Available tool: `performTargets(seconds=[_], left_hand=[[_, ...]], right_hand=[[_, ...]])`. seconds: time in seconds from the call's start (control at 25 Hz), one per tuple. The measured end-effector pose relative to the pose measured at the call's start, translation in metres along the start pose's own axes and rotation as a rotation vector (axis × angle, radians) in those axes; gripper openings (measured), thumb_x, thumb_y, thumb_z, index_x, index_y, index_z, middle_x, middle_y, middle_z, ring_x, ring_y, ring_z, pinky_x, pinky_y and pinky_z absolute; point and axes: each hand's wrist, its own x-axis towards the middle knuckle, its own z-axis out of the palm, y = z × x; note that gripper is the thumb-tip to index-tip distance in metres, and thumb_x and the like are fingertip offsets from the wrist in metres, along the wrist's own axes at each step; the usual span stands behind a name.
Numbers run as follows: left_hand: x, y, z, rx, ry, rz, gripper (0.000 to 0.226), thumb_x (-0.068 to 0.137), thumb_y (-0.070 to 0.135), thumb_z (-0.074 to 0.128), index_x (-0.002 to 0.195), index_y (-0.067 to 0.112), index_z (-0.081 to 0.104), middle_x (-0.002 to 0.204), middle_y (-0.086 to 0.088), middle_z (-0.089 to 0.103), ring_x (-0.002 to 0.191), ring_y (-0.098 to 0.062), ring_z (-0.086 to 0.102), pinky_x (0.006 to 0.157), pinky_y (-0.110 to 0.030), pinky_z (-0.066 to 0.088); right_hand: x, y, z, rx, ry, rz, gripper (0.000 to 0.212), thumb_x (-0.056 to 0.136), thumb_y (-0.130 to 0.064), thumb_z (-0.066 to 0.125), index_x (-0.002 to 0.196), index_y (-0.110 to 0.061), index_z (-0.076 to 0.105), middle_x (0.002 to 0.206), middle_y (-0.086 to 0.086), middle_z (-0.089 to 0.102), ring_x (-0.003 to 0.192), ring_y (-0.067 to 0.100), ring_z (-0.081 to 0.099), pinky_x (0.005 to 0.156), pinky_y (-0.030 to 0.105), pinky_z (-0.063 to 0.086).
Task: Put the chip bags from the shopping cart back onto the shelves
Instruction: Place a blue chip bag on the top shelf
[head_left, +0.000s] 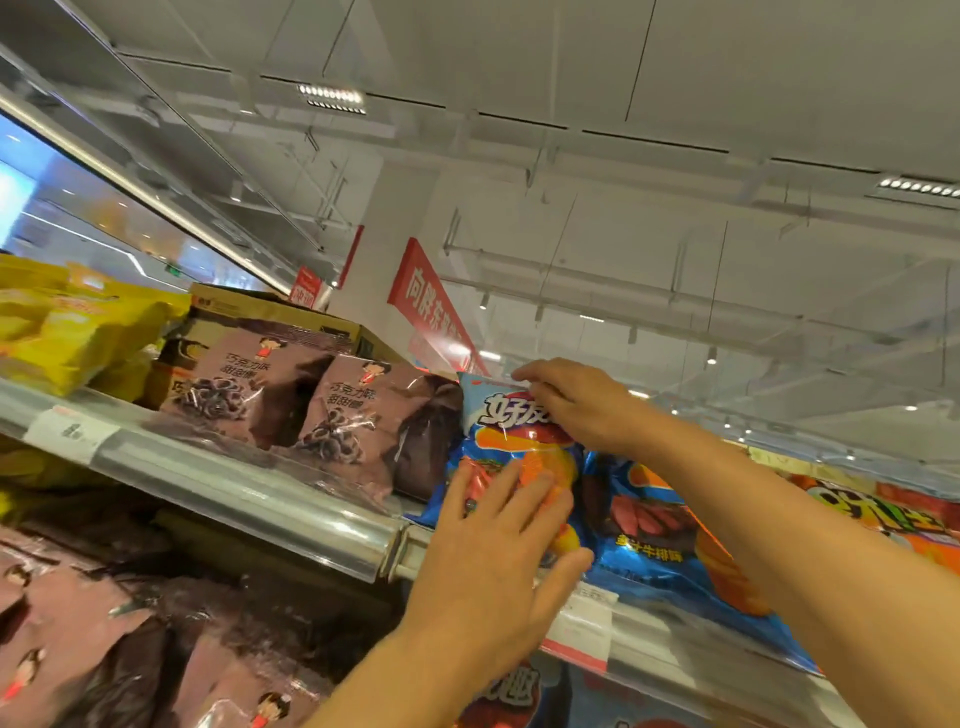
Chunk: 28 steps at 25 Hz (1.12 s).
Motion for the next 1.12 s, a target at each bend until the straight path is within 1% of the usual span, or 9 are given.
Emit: performTargets(seconds=[0.12, 0.28, 0.4, 0.52, 0.64, 0.72, 0.8, 0.96, 1.12], left_hand=[[-0.002, -0.003, 0.001, -0.016, -0.050, 0.045, 0.063, 0.099, 0.067, 0.018, 0.133, 0.037, 0.062, 0.156, 0.019, 0.042, 0.155, -0.010, 0.014, 0.124, -0.056, 0.003], [-0.003, -0.008, -0.002, -0.077, -0.065, 0.033, 0.063, 0.097, 0.069, 0.018, 0.126, 0.038, 0.065, 0.153, 0.020, 0.045, 0.155, -0.008, 0.012, 0.124, -0.053, 0.003], [-0.004, -0.008, -0.003, -0.104, -0.023, 0.048, 0.055, 0.098, 0.067, 0.027, 0.113, 0.036, 0.070, 0.145, 0.021, 0.054, 0.151, -0.007, 0.027, 0.117, -0.045, 0.026], [-0.008, -0.008, -0.002, -0.046, 0.074, 0.078, 0.042, 0.096, 0.062, 0.040, 0.093, 0.036, 0.073, 0.118, 0.023, 0.071, 0.125, -0.004, 0.059, 0.088, -0.034, 0.049], [-0.007, -0.006, 0.001, -0.120, 0.119, 0.079, 0.044, 0.098, 0.063, 0.036, 0.112, 0.037, 0.069, 0.127, 0.021, 0.064, 0.132, -0.006, 0.051, 0.105, -0.037, 0.041], [-0.004, -0.006, 0.000, -0.186, 0.125, 0.005, 0.052, 0.097, 0.067, 0.030, 0.133, 0.039, 0.056, 0.151, 0.014, 0.043, 0.147, -0.009, 0.027, 0.121, -0.044, 0.023], [0.005, -0.009, -0.006, -0.228, 0.087, -0.173, 0.064, 0.094, 0.073, 0.020, 0.149, 0.042, 0.036, 0.164, 0.011, 0.018, 0.152, -0.011, 0.006, 0.125, -0.043, 0.013], [0.035, -0.023, -0.021, -0.265, -0.188, -0.434, 0.084, 0.093, 0.073, 0.036, 0.159, 0.033, 0.004, 0.161, -0.002, 0.024, 0.143, -0.025, 0.033, 0.110, -0.046, 0.038], [0.049, -0.028, -0.030, -0.265, -0.377, -0.443, 0.107, 0.085, 0.070, 0.059, 0.160, 0.033, -0.007, 0.157, -0.008, 0.029, 0.142, -0.033, 0.030, 0.112, -0.049, 0.036]], right_hand=[[0.028, 0.008, 0.009, 0.048, -0.046, 0.137, 0.042, 0.111, -0.026, 0.032, 0.149, -0.016, 0.046, 0.155, 0.012, 0.047, 0.140, 0.031, 0.045, 0.109, 0.033, 0.034], [0.048, 0.021, 0.020, 0.046, -0.151, 0.261, 0.040, 0.107, -0.038, 0.047, 0.130, -0.010, 0.065, 0.139, 0.014, 0.061, 0.123, 0.031, 0.058, 0.095, 0.032, 0.044], [0.048, 0.034, 0.022, 0.057, -0.032, 0.333, 0.028, 0.100, -0.034, 0.061, 0.116, -0.012, 0.068, 0.131, 0.014, 0.064, 0.116, 0.031, 0.059, 0.089, 0.033, 0.046], [0.041, 0.041, 0.030, -0.060, 0.038, 0.426, 0.026, 0.102, -0.038, 0.053, 0.117, -0.019, 0.063, 0.132, 0.012, 0.064, 0.120, 0.033, 0.057, 0.101, 0.044, 0.045], [0.038, 0.042, 0.036, -0.113, 0.035, 0.388, 0.037, 0.105, -0.047, 0.040, 0.129, -0.025, 0.057, 0.139, 0.009, 0.061, 0.127, 0.033, 0.054, 0.104, 0.047, 0.037], [0.037, 0.038, 0.033, -0.045, 0.018, 0.340, 0.053, 0.102, -0.062, 0.034, 0.144, -0.033, 0.047, 0.149, 0.006, 0.054, 0.135, 0.032, 0.050, 0.114, 0.053, 0.031], [0.036, 0.033, 0.034, -0.030, -0.008, 0.286, 0.067, 0.095, -0.076, 0.027, 0.150, -0.039, 0.038, 0.154, 0.003, 0.049, 0.140, 0.031, 0.046, 0.117, 0.059, 0.024], [0.038, 0.028, 0.038, -0.039, -0.159, 0.214, 0.072, 0.095, -0.078, 0.022, 0.150, -0.036, 0.042, 0.157, 0.004, 0.047, 0.138, 0.030, 0.047, 0.113, 0.051, 0.036], [0.041, 0.026, 0.034, 0.096, -0.205, 0.256, 0.072, 0.101, -0.069, 0.015, 0.158, -0.027, 0.030, 0.164, 0.006, 0.033, 0.146, 0.030, 0.038, 0.119, 0.044, 0.025]])
